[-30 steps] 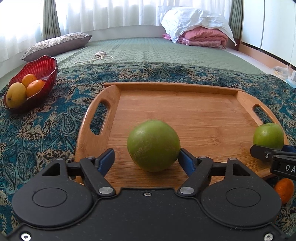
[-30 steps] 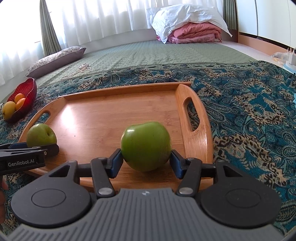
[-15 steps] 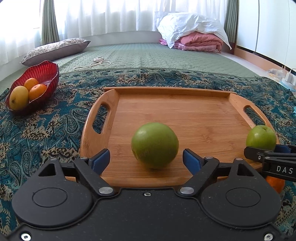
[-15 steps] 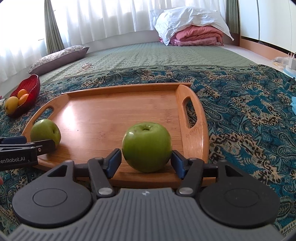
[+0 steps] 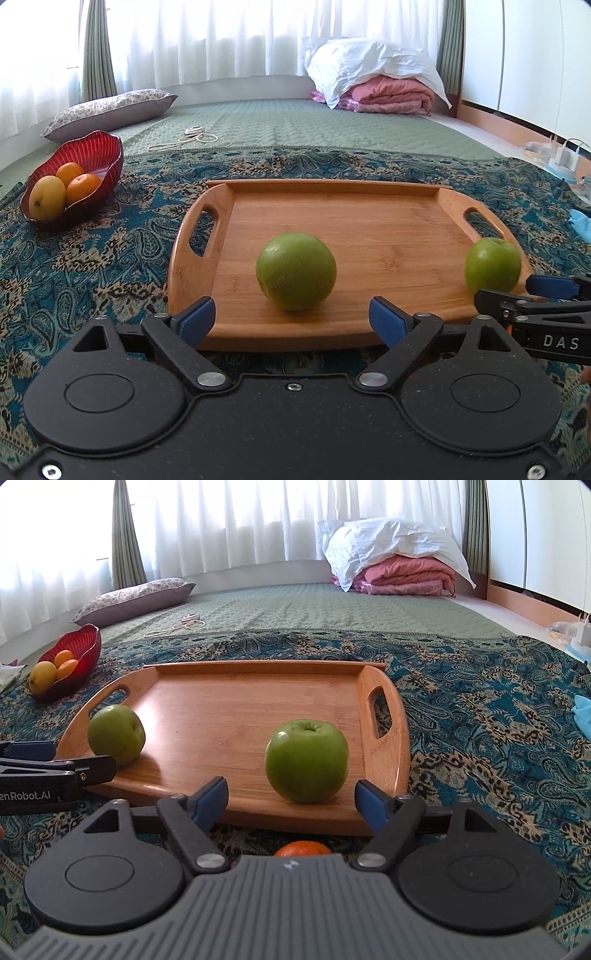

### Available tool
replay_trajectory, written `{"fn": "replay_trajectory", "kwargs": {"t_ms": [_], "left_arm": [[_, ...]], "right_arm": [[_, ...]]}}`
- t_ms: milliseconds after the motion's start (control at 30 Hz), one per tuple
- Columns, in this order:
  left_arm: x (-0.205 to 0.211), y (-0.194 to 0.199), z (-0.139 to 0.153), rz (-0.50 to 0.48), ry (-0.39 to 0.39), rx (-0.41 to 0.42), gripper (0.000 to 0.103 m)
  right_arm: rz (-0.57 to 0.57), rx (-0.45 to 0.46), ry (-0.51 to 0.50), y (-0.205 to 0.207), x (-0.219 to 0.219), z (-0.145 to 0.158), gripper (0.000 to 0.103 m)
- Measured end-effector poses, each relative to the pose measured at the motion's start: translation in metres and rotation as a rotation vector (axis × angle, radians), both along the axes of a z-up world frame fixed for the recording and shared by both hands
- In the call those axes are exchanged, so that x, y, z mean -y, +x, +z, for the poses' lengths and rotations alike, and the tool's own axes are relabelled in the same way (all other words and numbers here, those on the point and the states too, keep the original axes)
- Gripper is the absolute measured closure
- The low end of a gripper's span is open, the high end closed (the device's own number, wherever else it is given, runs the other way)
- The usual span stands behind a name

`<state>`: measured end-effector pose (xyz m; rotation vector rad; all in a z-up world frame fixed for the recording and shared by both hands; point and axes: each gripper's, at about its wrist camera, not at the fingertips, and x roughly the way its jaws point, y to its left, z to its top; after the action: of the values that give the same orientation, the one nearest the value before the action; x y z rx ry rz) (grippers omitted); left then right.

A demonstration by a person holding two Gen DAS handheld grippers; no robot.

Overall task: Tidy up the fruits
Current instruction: 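Withdraw the left tool toward the tangerines while the right tool moves toward another tangerine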

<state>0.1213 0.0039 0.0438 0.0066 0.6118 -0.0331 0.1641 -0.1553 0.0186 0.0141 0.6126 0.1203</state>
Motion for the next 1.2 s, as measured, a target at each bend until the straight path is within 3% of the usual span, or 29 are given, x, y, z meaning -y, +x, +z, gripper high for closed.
{"fn": "replay_trajectory", "kwargs": {"t_ms": [700,1200], "left_arm": [[0.018,-0.062,-0.008,-0.083,0.022,0.064,0.007],[0.015,-0.087,-0.021,-0.103,0.028,0.054,0.006]], "right_arm": [[0.006,0.083,-0.023,-0.041,0.007,-0.012,0.003],[-0.031,0.12,-0.077,-0.051,0.008,-0.019,0.001]]}}
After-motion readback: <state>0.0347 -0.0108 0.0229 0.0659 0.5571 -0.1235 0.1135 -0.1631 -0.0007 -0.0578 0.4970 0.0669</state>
